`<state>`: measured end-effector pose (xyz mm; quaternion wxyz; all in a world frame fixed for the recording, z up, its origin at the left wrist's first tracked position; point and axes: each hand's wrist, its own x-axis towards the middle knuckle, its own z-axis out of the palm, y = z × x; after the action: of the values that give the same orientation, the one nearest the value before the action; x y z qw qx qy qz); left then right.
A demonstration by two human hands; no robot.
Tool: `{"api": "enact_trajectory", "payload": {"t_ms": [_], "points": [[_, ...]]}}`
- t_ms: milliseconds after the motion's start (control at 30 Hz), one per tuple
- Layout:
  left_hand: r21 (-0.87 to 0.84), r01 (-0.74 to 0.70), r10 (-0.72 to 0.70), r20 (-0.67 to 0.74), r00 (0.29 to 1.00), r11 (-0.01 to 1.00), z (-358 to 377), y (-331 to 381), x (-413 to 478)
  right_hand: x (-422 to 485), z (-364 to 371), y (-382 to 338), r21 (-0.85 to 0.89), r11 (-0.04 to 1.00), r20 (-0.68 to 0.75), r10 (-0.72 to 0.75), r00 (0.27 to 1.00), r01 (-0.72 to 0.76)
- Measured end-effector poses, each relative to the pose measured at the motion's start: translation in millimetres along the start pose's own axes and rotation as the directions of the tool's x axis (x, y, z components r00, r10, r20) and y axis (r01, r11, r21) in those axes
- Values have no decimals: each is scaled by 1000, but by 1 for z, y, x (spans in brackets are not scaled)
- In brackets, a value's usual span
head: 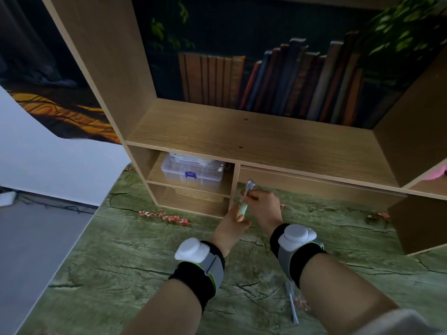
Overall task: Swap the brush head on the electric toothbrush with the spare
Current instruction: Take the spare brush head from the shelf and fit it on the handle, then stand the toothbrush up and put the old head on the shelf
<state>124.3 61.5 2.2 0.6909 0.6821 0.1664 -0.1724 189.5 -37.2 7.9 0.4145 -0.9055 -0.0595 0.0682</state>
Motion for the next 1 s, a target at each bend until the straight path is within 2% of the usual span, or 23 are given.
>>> {"api": "enact_trajectory", "payload": {"t_ms": [233,367,500,633,800,1000], "points": [[-38,-3,3,-8,1000,999,0,2,-9,-6,-4,-2,14,1000,15,-26,1000,26],[-23,-12,13,4,1000,1000,1,-1,-17,-20,-11,2,97,995,-29,4,1000,-1],[9,47,-47,-14,999,999,10,-9,-27,-45,-17,18,59,998,-24,27,999,-25],[-1,74,-74,45,996,997,26,-20,-42,-76,-21,47,33,991,5,128,992,-128],[-27,164,-163,43,986,986,46,-47,-62,-124,-22,90,2,966,54,257,965,-257],[155,315,-327,55,943,936,66,-85,-83,-177,-20,143,-113,898,83,435,897,-425]]}}
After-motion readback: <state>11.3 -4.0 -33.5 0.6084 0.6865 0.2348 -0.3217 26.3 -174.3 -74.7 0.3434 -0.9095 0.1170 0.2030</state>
